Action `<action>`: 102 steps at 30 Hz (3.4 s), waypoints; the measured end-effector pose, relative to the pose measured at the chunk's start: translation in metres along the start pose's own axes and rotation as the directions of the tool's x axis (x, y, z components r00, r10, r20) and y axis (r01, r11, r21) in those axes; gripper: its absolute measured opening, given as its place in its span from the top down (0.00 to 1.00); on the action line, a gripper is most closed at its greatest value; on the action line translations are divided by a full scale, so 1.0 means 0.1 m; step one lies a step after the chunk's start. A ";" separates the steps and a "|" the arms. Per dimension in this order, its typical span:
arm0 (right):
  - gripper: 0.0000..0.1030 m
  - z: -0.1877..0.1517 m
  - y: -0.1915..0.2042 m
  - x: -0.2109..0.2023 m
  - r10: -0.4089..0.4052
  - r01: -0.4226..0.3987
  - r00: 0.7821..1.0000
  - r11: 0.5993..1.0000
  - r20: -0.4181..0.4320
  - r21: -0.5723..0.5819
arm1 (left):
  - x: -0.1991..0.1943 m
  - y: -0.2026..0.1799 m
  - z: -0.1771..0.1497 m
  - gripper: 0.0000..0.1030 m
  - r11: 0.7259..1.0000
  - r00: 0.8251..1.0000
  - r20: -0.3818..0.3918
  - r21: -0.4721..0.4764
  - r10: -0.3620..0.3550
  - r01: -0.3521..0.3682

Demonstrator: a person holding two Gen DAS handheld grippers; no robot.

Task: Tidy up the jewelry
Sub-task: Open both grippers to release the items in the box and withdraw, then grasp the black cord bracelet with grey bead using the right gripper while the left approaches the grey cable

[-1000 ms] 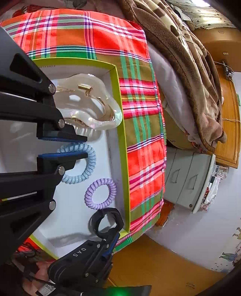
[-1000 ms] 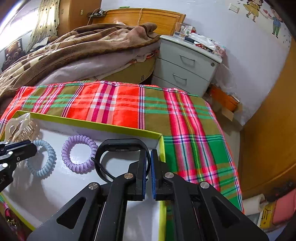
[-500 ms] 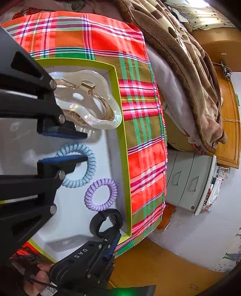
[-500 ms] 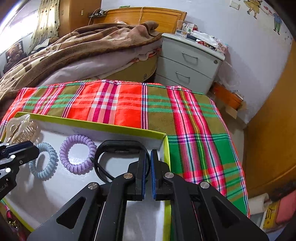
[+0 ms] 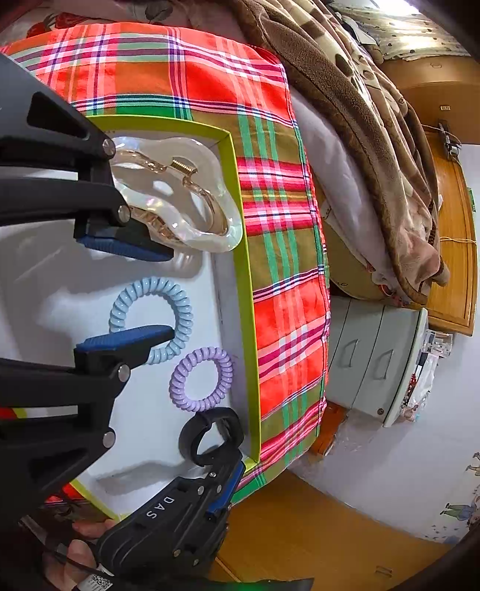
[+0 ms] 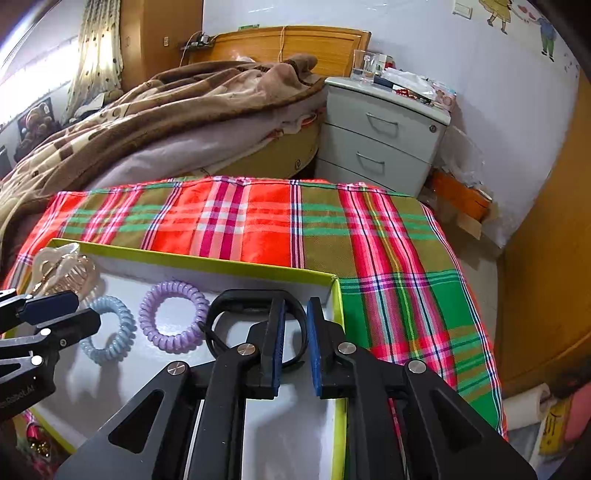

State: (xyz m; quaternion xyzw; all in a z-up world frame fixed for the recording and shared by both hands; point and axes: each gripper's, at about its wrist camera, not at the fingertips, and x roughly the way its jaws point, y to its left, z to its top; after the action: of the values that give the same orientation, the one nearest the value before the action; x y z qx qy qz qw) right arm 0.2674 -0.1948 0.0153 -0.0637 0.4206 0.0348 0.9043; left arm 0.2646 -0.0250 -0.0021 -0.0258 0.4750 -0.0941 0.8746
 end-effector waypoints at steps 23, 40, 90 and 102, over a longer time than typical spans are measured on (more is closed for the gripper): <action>0.79 -0.41 -0.12 -0.91 0.109 -0.124 0.982 0.988 0.153 0.092 | -0.90 0.03 -0.54 0.61 0.999 0.992 0.123 -0.035 -0.006 0.011; 0.78 -1.21 -0.51 -1.20 0.134 -0.148 0.986 0.976 0.098 0.158 | -1.26 0.32 -1.26 0.61 0.995 0.987 0.155 -0.076 -0.045 0.057; 0.83 -1.57 -0.73 -1.34 -0.054 0.036 0.997 0.960 0.057 0.277 | -1.03 0.43 -1.40 0.59 0.997 0.997 0.067 -0.058 -0.039 0.043; 0.83 -1.51 -0.63 -1.37 0.009 -0.031 0.996 0.963 0.083 0.268 | -0.93 -0.11 -1.31 0.59 0.975 0.998 0.059 0.221 0.000 -0.013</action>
State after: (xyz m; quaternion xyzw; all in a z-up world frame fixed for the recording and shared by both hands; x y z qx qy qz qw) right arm 0.0723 -0.2801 0.0289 0.0653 0.3849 -0.0110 0.9206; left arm 0.1042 -0.0125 0.0043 0.0703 0.4360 -0.1426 0.8858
